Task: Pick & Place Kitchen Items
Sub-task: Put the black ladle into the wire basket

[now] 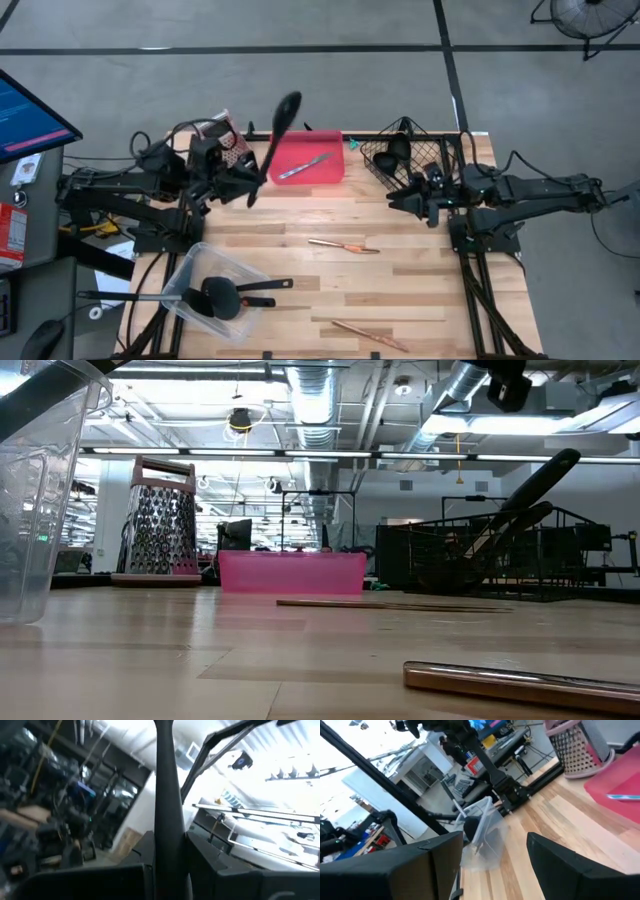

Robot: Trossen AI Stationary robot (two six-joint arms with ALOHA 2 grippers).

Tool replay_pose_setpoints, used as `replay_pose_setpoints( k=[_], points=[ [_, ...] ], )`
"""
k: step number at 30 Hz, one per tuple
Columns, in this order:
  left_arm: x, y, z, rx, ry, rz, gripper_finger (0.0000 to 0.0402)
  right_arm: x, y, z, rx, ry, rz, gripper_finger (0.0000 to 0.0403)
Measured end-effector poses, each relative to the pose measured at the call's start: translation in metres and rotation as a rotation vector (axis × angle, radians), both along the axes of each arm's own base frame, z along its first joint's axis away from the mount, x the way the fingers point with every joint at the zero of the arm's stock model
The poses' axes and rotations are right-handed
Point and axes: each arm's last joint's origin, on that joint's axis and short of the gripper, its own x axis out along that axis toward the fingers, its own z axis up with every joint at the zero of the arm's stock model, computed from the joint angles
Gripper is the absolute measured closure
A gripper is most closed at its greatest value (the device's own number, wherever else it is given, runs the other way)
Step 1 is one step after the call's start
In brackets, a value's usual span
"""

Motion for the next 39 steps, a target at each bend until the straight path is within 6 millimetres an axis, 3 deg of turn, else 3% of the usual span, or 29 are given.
replay_pose_setpoints(
  k=[17,31,39],
  points=[
    [-0.013,0.004,0.02,0.049,-0.272,0.201,0.035,0.025,-0.001,-0.004,0.045,-0.03,-0.117,0.0182],
    [-0.014,0.004,0.021,0.049,-0.282,0.202,0.035,0.05,0.001,-0.01,0.084,-0.06,-0.115,0.0182],
    [-0.013,0.009,0.02,-0.012,-0.268,0.303,0.035,0.045,-0.011,0.006,0.057,-0.204,-0.127,0.0182]
  ],
)
